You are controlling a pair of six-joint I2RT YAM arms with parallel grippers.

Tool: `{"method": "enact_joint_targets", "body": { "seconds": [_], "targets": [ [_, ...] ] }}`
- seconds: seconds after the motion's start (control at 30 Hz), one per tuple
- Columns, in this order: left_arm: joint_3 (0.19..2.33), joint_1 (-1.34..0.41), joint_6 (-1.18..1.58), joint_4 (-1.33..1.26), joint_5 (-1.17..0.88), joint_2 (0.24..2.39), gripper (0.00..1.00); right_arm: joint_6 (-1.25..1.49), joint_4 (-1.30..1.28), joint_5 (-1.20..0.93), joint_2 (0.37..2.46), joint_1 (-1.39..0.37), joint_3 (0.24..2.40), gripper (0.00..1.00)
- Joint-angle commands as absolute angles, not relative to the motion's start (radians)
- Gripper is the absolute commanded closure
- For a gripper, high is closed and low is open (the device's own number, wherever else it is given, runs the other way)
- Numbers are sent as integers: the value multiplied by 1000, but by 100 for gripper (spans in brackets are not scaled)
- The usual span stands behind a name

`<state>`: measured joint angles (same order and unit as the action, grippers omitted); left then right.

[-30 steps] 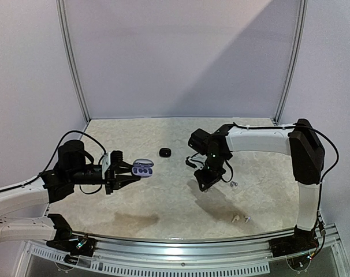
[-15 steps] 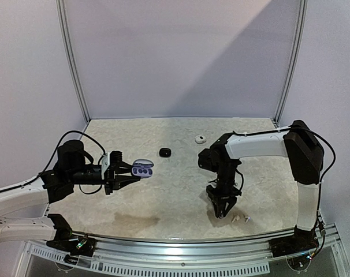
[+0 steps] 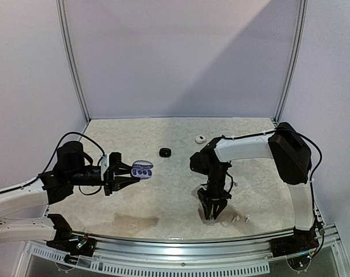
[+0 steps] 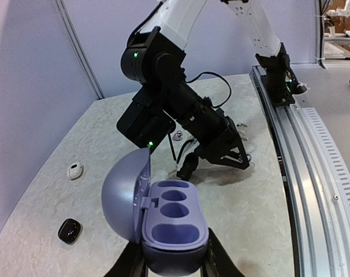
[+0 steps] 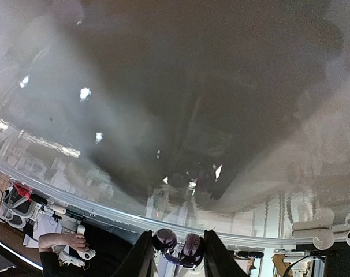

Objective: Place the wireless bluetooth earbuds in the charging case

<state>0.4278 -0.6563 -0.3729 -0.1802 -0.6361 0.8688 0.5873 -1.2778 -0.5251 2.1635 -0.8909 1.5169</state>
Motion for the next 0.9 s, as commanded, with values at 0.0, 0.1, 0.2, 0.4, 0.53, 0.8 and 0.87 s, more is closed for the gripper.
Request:
{"method": "enact_joint_targets", "body": {
  "seconds": [0.0, 0.1, 0.2, 0.4, 0.53, 0.8, 0.87],
  "targets": [
    [411, -658, -383, -186, -641, 861, 100, 619, -1266, -462, 2249, -901, 1535, 67],
    [411, -658, -382, -186, -643, 861, 100, 643, -1247, -406, 2263, -902, 1544, 63],
    [411, -658, -382, -184, -644, 861, 100, 667, -1219, -357, 2266, -902, 1538, 64],
    [412, -658, -385, -181, -644, 861, 100, 683, -1206, -279, 2257, -902, 1558, 65],
    [411, -658, -383, -183, -648, 864, 100, 644, -1174, -254, 2211, -907, 1622, 61],
    [420, -658, -387, -168, -646, 862, 100, 303, -923, -87, 1946, -990, 1527, 50],
    [426, -658, -389, -164, -646, 864, 100, 132, -779, -108, 1804, -1057, 1378, 47]
  ]
}}
